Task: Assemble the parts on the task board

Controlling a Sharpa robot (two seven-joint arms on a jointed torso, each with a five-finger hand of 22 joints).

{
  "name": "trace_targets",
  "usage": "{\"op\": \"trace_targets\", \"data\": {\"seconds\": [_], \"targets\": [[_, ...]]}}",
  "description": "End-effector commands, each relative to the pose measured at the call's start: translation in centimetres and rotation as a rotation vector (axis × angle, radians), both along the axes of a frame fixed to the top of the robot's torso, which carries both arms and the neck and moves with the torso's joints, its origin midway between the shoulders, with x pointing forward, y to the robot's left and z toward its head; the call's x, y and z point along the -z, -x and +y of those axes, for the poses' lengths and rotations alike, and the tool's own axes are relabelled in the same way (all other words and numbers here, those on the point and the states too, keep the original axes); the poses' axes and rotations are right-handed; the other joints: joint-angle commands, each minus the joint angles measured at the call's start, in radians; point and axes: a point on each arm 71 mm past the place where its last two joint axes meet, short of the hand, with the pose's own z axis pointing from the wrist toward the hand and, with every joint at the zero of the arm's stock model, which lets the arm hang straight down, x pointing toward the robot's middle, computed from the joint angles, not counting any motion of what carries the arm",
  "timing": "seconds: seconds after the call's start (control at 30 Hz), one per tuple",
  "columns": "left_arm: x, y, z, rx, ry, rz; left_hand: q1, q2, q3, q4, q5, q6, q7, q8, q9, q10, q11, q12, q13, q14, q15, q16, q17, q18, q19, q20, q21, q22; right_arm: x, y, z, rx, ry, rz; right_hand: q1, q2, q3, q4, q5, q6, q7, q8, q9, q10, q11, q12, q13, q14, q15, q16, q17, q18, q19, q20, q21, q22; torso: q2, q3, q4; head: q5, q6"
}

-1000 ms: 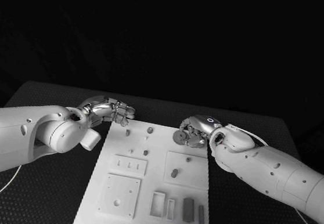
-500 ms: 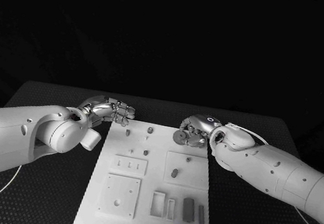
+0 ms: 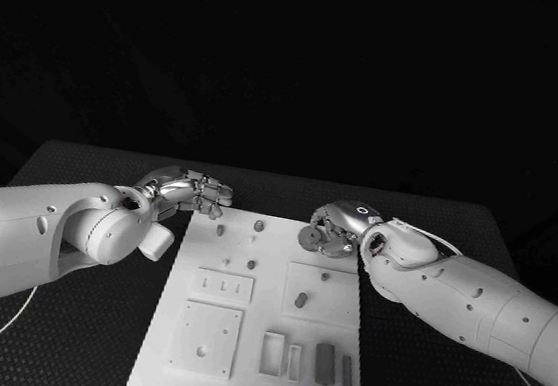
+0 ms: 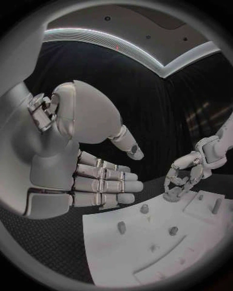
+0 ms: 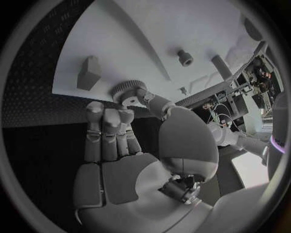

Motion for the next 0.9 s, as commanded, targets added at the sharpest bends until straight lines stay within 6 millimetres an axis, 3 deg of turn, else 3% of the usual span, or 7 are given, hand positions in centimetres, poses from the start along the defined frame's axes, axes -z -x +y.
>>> {"op": "trace_targets", "data": {"seconds": [0.03,0.43,0.73,0.9], "targets": [[-0.1,0.0,-0.1,0.005,0.008,-0.004,-0.01,0.004,0.005,0.0,-0.006,-0.007,0.002,-0.006,0.002,-0.002,0.003,-0.004,0.001,-0.001,0.004,-0.005,0.001,0.0,-0.006,0.003,0.006,0.013,-0.7,0.3,0.4,0.016,0.034,-0.113,-0.001,-0.023,0.005,0.002,0.004,0.138,-0.023,-0.001,0.001,-0.078,-0.03,0.006,-0.002,0.001,-0.006,-0.001,-0.002,0.053,0.006,-0.007,0.003,0.005,0.0,0.0008,-0.0007,0.006,0.003],[-0.1,0.0,0.0,-0.002,0.006,-0.005,-0.008,0.005,0.006,0.0,-0.005,-0.006,0.002,-0.006,0.002,-0.001,0.003,-0.005,0.002,-0.001,0.004,-0.005,0.002,0.0,-0.006,0.002,0.006,0.013,-2.7,1.1,2.2,-0.007,0.043,-0.229,-0.002,-0.064,0.027,0.043,0.005,0.157,-0.03,0.003,0.008,-0.057,-0.037,0.006,-0.011,0.021,-0.012,-0.002,-0.007,0.053,0.024,-0.015,0.008,-0.002,0.0,-0.0004,0.0001,0.016,0.008],[-0.1,0.0,0.0,-0.002,0.006,-0.006,-0.007,0.006,0.007,-0.001,-0.004,-0.006,0.002,-0.006,0.002,-0.001,0.003,-0.005,0.002,0.0,0.004,-0.005,0.002,0.0,-0.006,0.002,0.007,0.013,-3.2,2.1,5.0,-0.076,0.051,-0.274,-0.003,-0.073,0.037,0.051,0.003,0.163,-0.033,0.004,0.01,-0.047,-0.04,0.005,-0.014,0.028,-0.015,-0.001,-0.008,0.053,0.032,-0.019,0.012,-0.004,0.001,-0.0003,0.0007,0.03,0.017],[-0.1,0.0,0.0,-0.002,0.006,-0.006,-0.007,0.006,0.007,-0.001,-0.004,-0.006,0.002,-0.006,0.002,-0.001,0.003,-0.005,0.002,0.0,0.004,-0.005,0.002,0.0,-0.006,0.003,0.007,0.013,-2.9,1.9,5.0,-0.076,0.057,-0.248,-0.004,-0.073,0.038,0.051,0.001,0.164,-0.034,0.004,0.01,-0.046,-0.04,0.005,-0.014,0.029,-0.015,-0.002,-0.008,0.053,0.033,-0.019,0.013,-0.004,0.0,-0.001,0.0011,0.028,0.018]]}}
